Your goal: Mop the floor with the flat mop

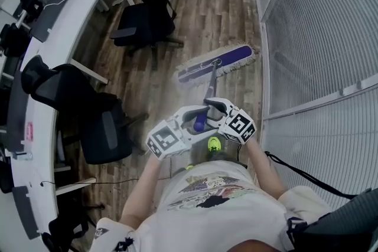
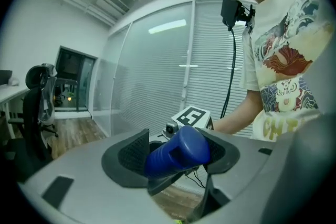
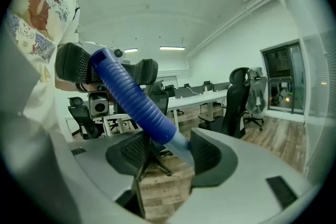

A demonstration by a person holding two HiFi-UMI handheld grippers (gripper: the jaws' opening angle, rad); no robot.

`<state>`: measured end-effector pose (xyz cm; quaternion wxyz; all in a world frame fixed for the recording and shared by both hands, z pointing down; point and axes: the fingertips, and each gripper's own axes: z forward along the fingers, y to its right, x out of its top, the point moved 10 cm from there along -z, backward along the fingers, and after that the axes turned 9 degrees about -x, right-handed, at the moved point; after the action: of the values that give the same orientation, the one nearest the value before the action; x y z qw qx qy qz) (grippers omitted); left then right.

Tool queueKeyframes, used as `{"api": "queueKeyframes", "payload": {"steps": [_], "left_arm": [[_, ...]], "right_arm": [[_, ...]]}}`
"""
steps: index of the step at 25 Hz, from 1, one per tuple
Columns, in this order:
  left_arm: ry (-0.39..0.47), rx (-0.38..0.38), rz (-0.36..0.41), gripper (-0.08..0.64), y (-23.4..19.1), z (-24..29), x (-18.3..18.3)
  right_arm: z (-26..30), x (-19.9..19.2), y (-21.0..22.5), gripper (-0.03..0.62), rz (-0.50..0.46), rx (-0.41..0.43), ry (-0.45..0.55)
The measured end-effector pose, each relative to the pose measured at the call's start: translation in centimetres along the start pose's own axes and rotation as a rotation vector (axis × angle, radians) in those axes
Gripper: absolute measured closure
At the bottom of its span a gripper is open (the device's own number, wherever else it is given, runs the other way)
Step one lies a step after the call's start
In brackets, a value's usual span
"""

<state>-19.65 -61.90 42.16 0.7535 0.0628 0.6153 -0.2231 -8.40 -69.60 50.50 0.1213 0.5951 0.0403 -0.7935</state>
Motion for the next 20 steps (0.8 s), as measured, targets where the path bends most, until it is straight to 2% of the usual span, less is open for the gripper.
{"api": "queueKeyframes", "payload": {"steps": [5, 8, 12, 16, 20], "left_arm": [[-0.179, -0.053, 0.055, 0.302, -3.6, 3.4, -0.7], [-0.235, -0.042, 0.079, 0.302, -5.7, 6.1, -1.7], [-0.169, -0.015, 0.053, 0.299, -9.1, 8.9, -1.3], [-0.104, -0.006, 0.030, 0.298, -13.0, 9.4, 0.3], [-0.085, -0.017, 0.023, 0.293, -16.9, 9.7, 1.2]], "right_arm": [[1.4, -1.3, 4.6, 0.360, -0.073, 0.060, -0.088], [1.8, -2.6, 7.6, 0.359, -0.103, 0.072, -0.138], [1.7, -2.9, 12.3, 0.359, -0.108, 0.075, -0.146], [2.9, -1.7, 16.1, 0.359, -0.074, 0.069, -0.096], [4.6, -0.9, 19.5, 0.358, -0.061, 0.062, -0.068]]}}
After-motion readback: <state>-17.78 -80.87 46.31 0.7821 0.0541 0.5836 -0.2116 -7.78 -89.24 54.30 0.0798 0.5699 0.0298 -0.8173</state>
